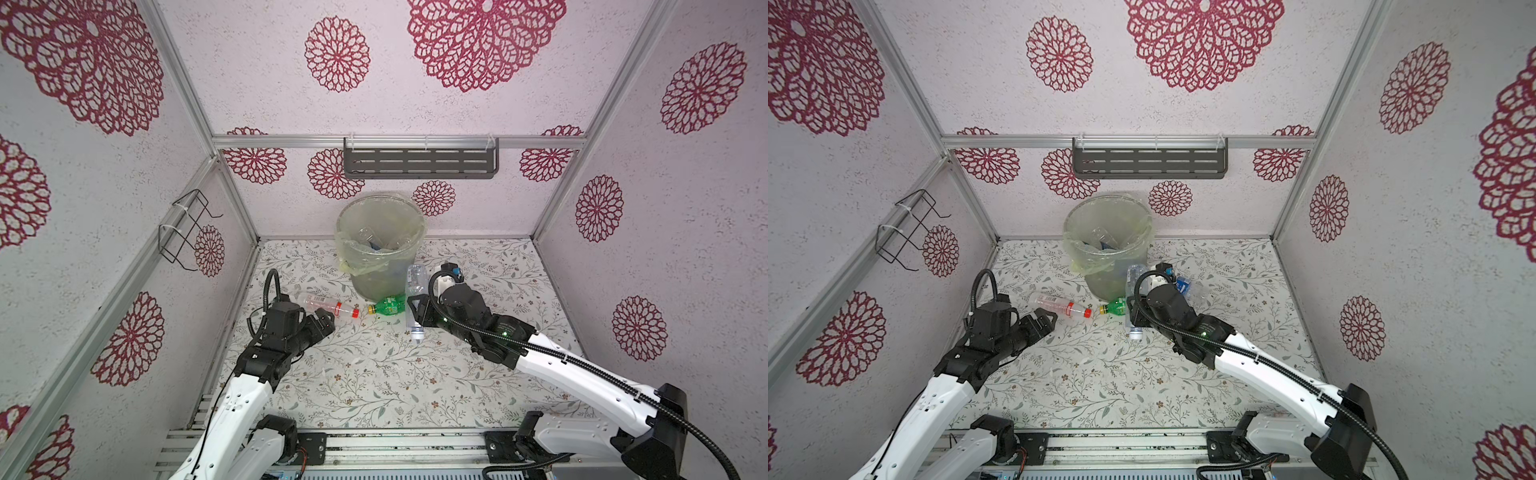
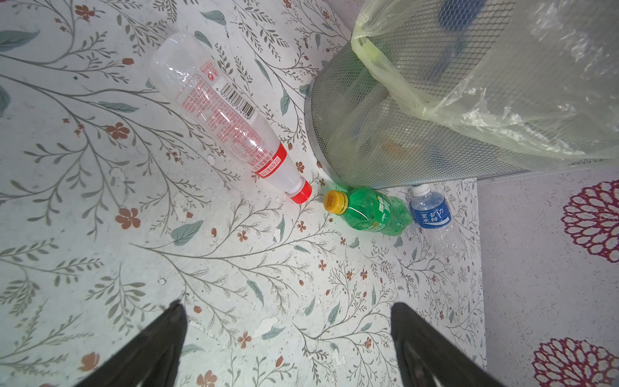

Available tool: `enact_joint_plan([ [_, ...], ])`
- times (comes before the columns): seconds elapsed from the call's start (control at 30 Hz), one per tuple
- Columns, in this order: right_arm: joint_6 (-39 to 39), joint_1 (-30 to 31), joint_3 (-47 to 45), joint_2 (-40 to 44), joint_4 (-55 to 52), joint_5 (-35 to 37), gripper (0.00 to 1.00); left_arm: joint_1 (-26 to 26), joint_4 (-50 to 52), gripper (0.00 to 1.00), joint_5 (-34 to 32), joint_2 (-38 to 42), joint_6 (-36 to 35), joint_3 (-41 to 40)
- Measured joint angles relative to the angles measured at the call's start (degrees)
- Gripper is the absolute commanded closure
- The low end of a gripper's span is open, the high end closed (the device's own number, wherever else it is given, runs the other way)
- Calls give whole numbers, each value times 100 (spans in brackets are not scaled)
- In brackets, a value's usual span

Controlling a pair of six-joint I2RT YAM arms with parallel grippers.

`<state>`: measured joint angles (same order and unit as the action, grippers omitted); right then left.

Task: Throw the plastic bottles in the bin
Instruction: Pick up the plastic bottle from the center of the table, then throw the plastic bottle into the trash bin.

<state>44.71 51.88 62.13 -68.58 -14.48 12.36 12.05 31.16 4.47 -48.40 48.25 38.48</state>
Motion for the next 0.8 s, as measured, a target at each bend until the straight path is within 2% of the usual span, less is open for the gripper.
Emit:
enact_joint_plan([
  [0.5, -516, -501, 1180, -256, 11, -72, 56, 0, 2, 3, 0, -136, -17, 59],
  [0.8, -715, -850, 1493, -492, 20, -205, 56, -7, 4, 3, -4, -149, -20, 92],
])
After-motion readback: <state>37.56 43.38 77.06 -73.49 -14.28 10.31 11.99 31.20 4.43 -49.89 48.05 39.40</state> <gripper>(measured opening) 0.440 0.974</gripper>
